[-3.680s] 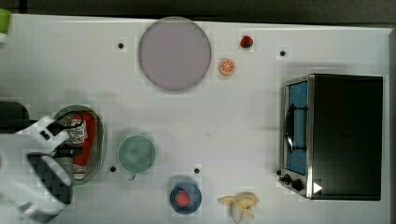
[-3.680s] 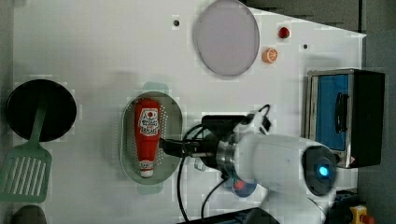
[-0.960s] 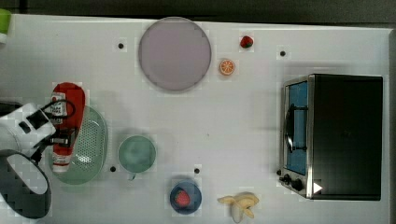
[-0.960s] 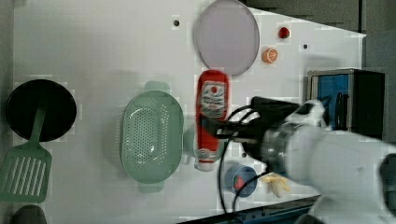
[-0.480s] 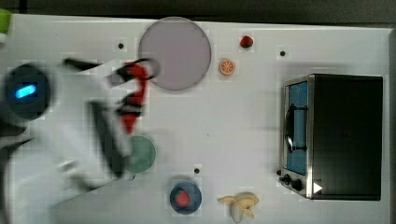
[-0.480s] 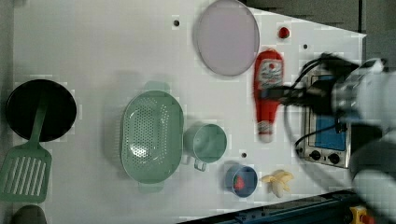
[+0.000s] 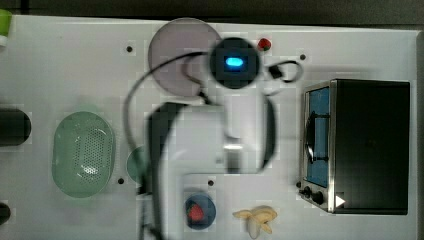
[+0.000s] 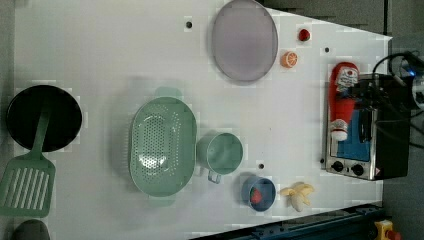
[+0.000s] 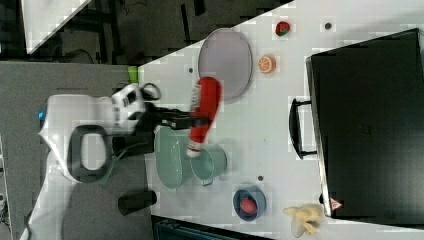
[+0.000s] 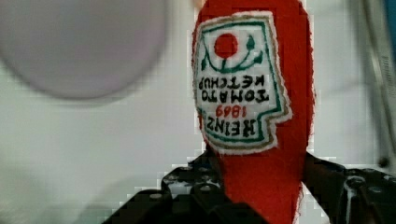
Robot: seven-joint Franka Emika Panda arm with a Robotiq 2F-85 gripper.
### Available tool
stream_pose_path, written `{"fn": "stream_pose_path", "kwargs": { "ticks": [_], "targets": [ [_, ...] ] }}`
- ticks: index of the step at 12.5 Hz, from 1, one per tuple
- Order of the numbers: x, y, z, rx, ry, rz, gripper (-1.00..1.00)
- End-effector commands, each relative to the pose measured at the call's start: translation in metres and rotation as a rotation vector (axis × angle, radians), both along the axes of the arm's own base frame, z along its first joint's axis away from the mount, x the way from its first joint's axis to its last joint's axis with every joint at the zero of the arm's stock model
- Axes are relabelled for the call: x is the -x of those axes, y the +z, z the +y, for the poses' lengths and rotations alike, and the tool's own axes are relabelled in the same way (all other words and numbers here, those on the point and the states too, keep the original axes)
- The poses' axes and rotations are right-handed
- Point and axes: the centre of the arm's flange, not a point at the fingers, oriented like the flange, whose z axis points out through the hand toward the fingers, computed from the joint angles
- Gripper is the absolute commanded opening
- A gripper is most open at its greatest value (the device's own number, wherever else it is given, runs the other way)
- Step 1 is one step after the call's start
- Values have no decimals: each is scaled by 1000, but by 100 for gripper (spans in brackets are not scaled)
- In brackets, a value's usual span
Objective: Pick ketchup from strainer and place it on the table
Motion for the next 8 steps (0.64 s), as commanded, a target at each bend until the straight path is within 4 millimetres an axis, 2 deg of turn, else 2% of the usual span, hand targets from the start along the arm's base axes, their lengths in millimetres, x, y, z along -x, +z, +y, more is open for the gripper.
{"fn": "stream_pose_path", "kwargs": {
  "ticks": [1, 4, 8],
  "targets": [
    [10, -1, -6, -7, 87, 3, 13],
    [27, -41, -21, -13, 59, 35, 13],
    [55, -109, -14, -23, 69, 13, 13]
  ]
}}
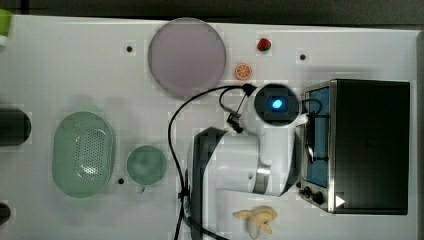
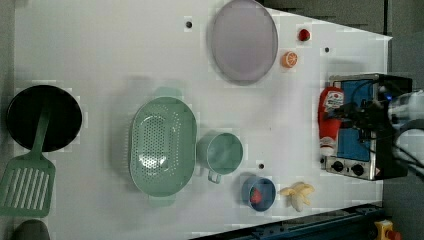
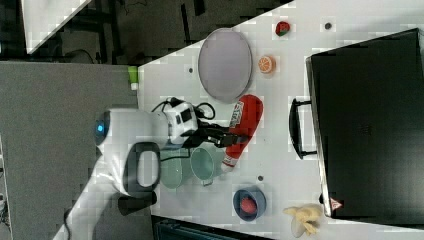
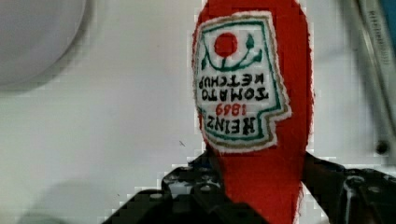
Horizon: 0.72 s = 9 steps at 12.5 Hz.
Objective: Pick ketchup from strainer and place it on the table
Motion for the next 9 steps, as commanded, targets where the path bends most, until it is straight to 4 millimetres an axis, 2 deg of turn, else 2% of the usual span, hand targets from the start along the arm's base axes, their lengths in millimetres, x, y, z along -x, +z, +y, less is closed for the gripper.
{"fn": "stream_pose_path", "kwargs": {
  "ticks": [1, 4, 5, 7, 9],
  "targets": [
    [11, -37, 33, -14, 103, -35, 13],
    [15, -79, 38, -31, 112, -53, 13],
    [15, -90, 39, -36, 114, -51, 19],
    [13, -100, 42, -41, 119, -67, 61],
    [7, -89, 42, -36, 117, -89, 99]
  ]
}}
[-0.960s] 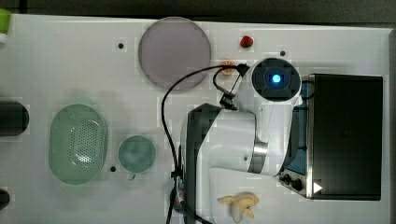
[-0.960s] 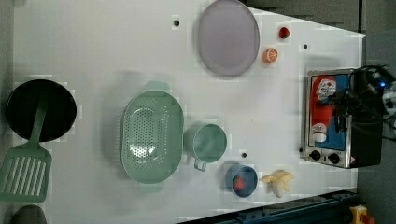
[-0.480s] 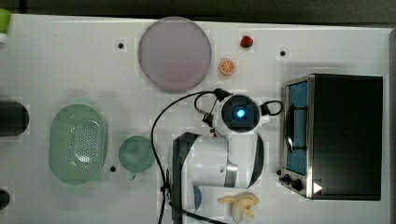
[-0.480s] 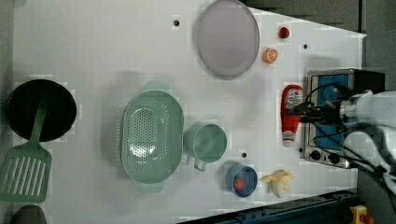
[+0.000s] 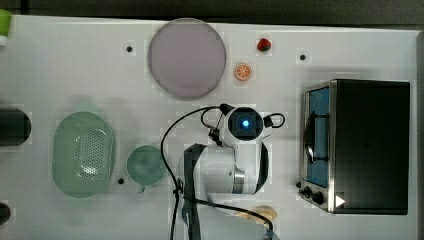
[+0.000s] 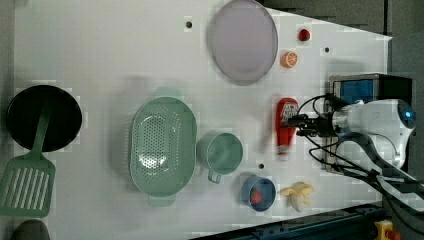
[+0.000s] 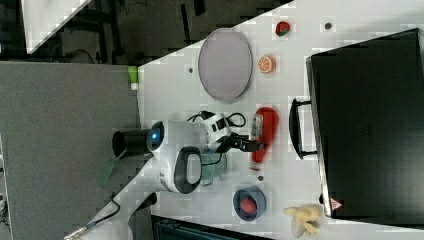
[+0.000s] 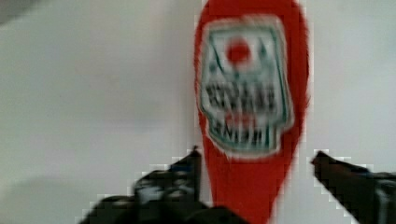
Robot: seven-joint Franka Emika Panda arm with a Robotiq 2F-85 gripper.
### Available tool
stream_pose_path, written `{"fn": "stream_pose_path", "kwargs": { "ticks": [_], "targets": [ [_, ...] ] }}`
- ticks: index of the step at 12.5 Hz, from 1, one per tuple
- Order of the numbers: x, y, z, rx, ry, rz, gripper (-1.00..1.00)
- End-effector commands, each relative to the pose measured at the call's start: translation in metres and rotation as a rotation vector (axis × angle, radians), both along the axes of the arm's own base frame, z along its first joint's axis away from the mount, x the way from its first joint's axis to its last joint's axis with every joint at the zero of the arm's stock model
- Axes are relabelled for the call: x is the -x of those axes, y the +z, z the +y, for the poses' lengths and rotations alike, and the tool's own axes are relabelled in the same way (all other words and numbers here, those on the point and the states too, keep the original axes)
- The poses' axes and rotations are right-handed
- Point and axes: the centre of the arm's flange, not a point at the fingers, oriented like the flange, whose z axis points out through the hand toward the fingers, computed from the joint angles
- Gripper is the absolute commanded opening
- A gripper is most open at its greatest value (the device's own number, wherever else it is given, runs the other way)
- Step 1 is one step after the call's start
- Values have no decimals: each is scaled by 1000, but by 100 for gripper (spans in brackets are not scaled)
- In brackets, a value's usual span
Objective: Pick ketchup from strainer and place it on the table
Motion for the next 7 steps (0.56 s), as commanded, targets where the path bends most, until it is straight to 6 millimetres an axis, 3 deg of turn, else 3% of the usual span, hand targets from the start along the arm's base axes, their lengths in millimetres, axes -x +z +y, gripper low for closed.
{"fn": "stream_pose_path", "kwargs": {
  "ticks": [1, 7],
  "targets": [
    [-28, 60, 8, 16, 40, -142, 100],
    [-69, 218, 10, 85, -275, -119, 100]
  ]
}}
